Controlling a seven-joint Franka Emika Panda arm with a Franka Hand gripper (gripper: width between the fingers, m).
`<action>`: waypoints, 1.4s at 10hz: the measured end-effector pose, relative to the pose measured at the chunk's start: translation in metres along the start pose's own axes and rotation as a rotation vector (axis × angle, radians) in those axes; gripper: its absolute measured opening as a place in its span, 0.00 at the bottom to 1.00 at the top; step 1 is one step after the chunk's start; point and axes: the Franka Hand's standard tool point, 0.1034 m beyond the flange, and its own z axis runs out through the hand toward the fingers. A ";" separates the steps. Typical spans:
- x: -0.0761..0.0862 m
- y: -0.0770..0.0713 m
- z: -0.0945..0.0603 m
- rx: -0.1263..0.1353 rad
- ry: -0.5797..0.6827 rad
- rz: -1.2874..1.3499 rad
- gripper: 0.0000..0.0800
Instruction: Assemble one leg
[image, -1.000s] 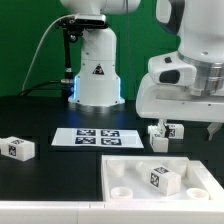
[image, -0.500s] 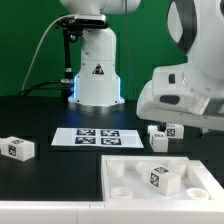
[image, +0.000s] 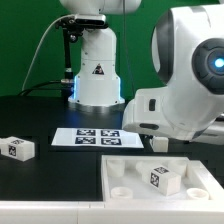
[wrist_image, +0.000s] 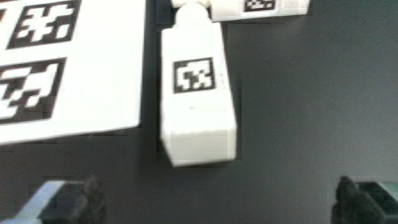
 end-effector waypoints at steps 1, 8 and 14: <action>0.000 0.001 0.005 0.039 -0.044 0.015 0.81; -0.014 -0.001 0.043 0.013 -0.060 0.025 0.81; -0.015 -0.001 0.048 0.012 -0.065 0.026 0.45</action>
Offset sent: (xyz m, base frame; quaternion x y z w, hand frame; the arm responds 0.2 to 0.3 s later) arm 0.0000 0.0000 0.0000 0.0000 0.0000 0.0000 1.0000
